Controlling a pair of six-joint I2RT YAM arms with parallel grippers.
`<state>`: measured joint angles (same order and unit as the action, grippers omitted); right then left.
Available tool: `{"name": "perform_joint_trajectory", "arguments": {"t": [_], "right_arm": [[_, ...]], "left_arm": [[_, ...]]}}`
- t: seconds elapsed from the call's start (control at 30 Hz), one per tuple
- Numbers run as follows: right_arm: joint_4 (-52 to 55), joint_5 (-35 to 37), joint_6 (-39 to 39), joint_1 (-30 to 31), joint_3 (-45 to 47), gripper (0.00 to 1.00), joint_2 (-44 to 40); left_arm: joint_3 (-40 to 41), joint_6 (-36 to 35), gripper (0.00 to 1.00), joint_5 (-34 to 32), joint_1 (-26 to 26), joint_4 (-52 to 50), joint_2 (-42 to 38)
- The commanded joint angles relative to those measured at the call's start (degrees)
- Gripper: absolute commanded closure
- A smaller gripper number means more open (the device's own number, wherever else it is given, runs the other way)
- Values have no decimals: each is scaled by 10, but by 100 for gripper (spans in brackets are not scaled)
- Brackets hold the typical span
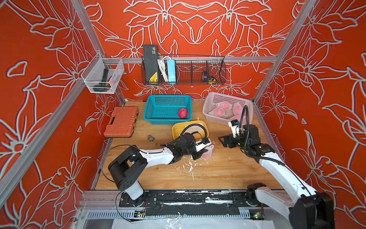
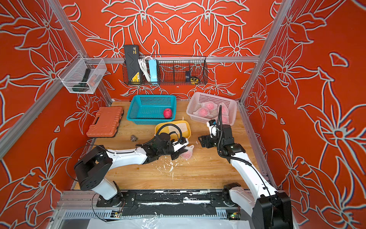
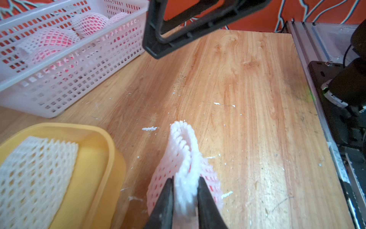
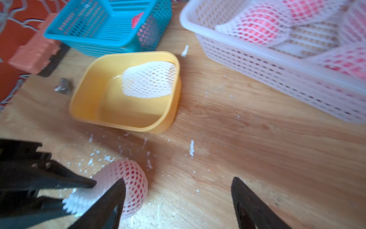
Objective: Remove foam nets from apples
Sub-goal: Remove the foam net from the apple.
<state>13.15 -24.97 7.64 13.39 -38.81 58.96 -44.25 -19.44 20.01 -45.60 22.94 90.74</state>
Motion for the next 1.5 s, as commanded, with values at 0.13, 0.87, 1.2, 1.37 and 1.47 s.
{"name": "perform_joint_trajectory", "arguments": {"t": [0.13, 0.87, 1.2, 1.37, 1.47], "right_arm": [[-45, -222, -122, 2, -3, 17, 24], [41, -193, -483, 125, -68, 27, 168], [46, -218, -545, 154, -112, 39, 251], [56, -236, -564, 162, -130, 46, 273], [74, -248, -588, 170, -141, 51, 289]], "left_arm": [[69, -1, 80, 3, 34, -6, -83], [160, -27, 82, 45, 61, 16, -160], [162, -26, 82, 48, 61, 31, -159], [163, -24, 82, 49, 61, 37, -157], [162, -24, 82, 47, 61, 37, -154]]}}
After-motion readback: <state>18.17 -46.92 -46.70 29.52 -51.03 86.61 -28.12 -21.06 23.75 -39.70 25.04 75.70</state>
